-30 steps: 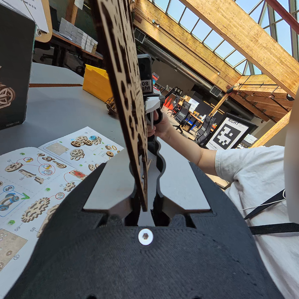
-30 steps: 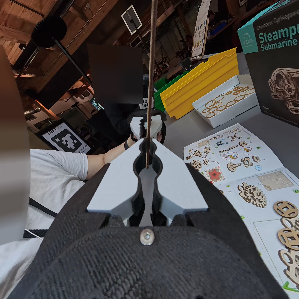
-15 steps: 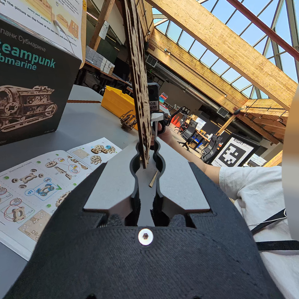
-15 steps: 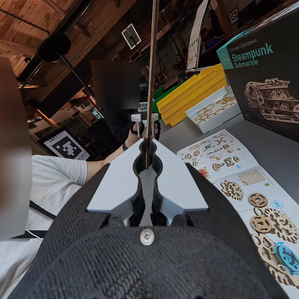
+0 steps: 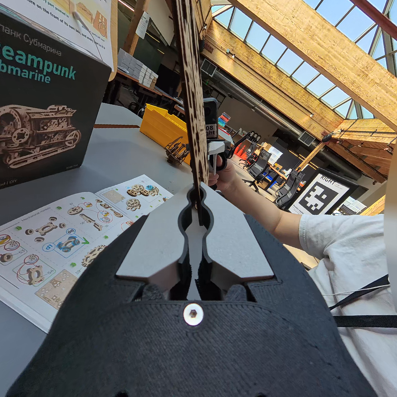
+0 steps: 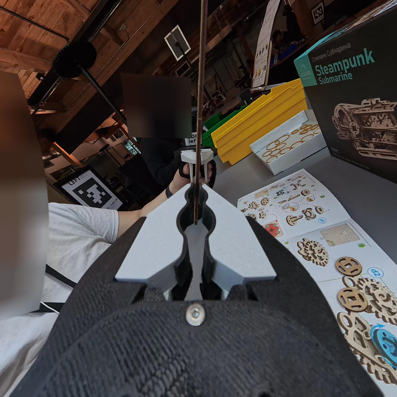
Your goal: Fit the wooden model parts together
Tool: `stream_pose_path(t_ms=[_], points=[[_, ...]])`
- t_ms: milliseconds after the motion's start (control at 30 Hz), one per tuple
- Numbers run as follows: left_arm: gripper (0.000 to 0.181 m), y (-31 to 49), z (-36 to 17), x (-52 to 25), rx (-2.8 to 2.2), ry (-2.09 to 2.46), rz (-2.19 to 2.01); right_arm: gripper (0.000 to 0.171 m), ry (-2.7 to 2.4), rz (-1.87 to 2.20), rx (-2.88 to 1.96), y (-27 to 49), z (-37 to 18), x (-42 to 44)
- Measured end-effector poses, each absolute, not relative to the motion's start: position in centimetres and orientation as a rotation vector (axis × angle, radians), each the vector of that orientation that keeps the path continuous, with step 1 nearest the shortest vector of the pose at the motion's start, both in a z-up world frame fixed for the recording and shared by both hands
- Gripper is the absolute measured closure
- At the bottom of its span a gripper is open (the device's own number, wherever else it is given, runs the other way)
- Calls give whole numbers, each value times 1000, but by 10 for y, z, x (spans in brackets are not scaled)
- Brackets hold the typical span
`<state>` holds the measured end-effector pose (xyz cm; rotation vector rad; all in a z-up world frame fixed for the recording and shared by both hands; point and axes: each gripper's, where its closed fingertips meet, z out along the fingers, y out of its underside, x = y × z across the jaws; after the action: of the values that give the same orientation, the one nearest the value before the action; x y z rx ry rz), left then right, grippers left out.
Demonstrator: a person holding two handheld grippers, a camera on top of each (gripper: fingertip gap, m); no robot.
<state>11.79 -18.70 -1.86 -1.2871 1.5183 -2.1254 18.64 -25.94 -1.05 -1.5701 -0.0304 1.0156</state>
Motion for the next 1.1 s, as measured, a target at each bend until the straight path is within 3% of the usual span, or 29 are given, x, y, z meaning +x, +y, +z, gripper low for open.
stream_pose_path(t_ms=[467, 1100], points=[[176, -190, -15, 116, -1295, 1506, -2232, 171, -42, 1021, -1610, -258, -18, 183], [181, -193, -17, 115, -1280, 1561, -2133, 170, -70, 1038, -1604, -259, -21, 181]])
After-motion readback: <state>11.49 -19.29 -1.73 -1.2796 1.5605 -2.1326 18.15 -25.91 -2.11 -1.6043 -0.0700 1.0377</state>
